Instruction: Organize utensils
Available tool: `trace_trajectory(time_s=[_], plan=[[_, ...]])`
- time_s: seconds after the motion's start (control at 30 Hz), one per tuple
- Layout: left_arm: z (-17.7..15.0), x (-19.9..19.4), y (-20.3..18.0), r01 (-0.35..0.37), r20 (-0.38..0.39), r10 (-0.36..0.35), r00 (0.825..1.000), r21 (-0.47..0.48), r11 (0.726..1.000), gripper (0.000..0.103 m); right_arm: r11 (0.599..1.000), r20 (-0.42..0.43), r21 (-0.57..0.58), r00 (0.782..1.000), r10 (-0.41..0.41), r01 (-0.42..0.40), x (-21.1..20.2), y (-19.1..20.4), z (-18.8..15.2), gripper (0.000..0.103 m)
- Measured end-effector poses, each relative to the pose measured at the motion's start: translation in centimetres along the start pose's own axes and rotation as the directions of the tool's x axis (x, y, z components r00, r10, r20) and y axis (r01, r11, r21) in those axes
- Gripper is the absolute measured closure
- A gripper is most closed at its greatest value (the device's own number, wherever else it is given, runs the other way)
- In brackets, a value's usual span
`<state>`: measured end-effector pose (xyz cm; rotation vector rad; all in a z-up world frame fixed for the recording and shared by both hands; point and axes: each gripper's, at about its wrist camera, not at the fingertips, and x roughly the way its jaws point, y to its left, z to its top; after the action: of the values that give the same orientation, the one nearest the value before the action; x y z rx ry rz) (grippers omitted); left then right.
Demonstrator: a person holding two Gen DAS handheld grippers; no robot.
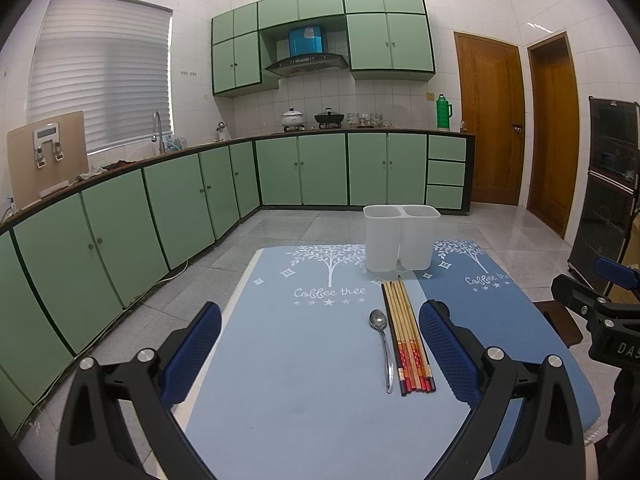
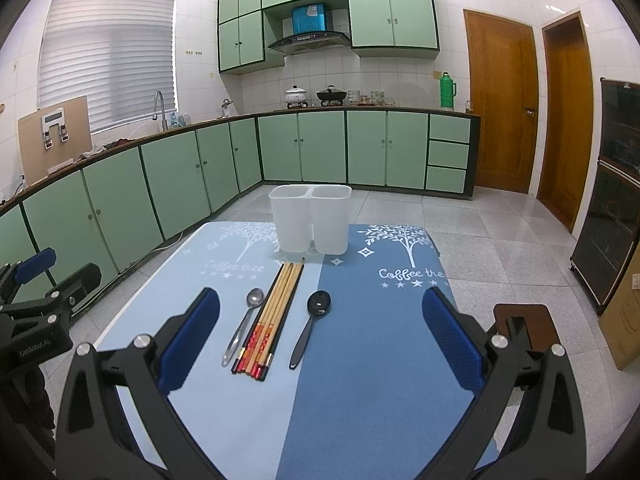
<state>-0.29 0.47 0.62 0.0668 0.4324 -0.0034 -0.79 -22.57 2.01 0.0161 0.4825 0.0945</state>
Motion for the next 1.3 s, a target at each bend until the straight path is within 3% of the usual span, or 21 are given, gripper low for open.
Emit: trace_trajectory(time_s=[1.3], plan=[[0.04, 0.05, -0.15, -0.001, -0.005, 0.001, 1.0, 0.005, 1.0, 0.006, 1.0, 0.0, 0.007, 1.0, -0.006, 0.006, 0.2, -0.24, -0.18, 0.005]])
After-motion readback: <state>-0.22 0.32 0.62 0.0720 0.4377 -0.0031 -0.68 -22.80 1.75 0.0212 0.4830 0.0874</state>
